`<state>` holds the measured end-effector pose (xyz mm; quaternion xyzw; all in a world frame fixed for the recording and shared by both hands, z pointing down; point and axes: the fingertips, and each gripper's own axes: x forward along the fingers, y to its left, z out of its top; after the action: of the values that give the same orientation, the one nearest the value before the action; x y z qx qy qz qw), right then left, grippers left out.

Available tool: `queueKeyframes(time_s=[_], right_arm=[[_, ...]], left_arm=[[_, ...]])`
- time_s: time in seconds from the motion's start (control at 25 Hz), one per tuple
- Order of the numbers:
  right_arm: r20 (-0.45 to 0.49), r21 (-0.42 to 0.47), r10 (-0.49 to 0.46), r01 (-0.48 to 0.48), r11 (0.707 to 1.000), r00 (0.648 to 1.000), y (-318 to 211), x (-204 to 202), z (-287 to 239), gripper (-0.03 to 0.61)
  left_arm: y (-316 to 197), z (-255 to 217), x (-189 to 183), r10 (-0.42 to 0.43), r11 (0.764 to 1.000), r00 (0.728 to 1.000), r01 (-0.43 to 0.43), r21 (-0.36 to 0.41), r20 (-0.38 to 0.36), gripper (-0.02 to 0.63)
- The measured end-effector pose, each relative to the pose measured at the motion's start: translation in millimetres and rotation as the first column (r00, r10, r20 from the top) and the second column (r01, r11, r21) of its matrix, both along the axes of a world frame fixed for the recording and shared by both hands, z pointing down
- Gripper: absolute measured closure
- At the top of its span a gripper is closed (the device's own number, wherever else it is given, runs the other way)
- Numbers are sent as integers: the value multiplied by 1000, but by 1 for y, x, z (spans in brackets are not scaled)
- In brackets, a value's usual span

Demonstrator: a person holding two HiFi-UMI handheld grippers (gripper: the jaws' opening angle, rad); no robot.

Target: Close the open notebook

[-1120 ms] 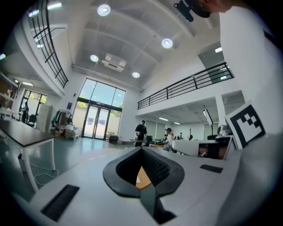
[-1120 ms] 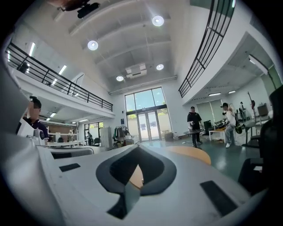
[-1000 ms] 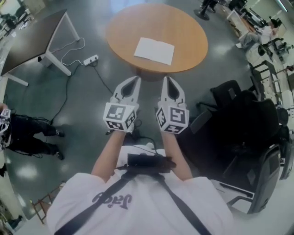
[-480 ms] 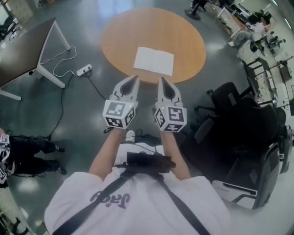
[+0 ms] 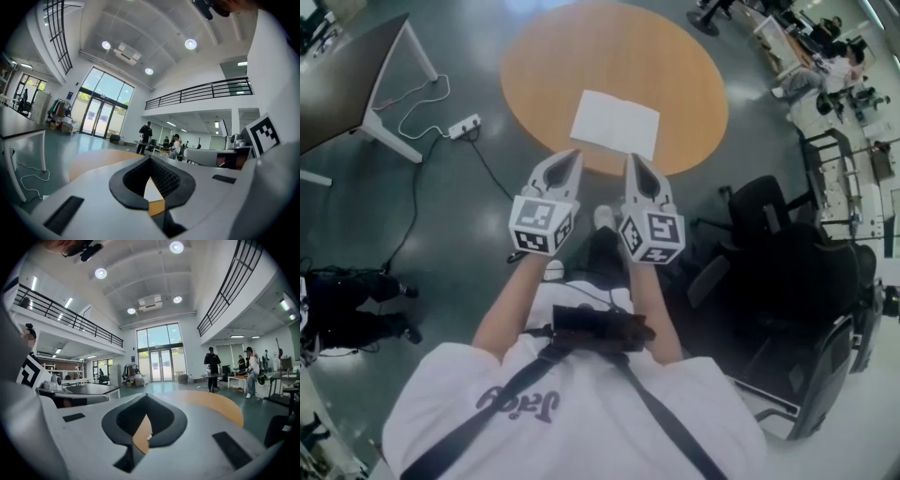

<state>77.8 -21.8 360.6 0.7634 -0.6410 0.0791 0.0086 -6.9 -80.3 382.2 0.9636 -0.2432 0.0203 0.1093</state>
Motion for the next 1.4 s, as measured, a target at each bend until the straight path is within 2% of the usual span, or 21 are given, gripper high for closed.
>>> queueKeyframes(time_s=[0.32, 0.44, 0.52, 0.64, 0.84, 1.08, 1.24, 1.4], right_arm=[[-29, -79, -169, 166, 983, 985, -63, 41, 22, 557], [-48, -144, -239, 230, 963, 970, -86, 64, 36, 557], [-64, -206, -299, 280, 938, 952, -104, 77, 46, 557], [-75, -286, -393, 357, 889, 917, -127, 91, 62, 555], [-77, -367, -511, 452, 813, 856, -165, 105, 84, 555], [-38, -491, -655, 557, 670, 755, -198, 113, 119, 552], [-41, -566, -715, 573, 592, 698, -224, 125, 142, 549], [0, -632, -756, 586, 507, 654, -246, 138, 170, 503]], left_arm=[[-41, 41, 28, -84, 993, 995, 89, -80, 61, 604], [-47, 60, 48, -89, 986, 993, 100, -136, 83, 604], [-55, 70, 60, -102, 978, 990, 118, -174, 96, 603], [-64, 88, 73, -121, 964, 986, 145, -223, 119, 603], [-81, 121, 78, -150, 930, 978, 190, -315, 147, 603], [-97, 155, 71, -219, 868, 955, 284, -407, 201, 601], [-103, 176, 76, -236, 829, 946, 315, -462, 222, 600], [-105, 197, 84, -249, 784, 940, 337, -522, 234, 592]])
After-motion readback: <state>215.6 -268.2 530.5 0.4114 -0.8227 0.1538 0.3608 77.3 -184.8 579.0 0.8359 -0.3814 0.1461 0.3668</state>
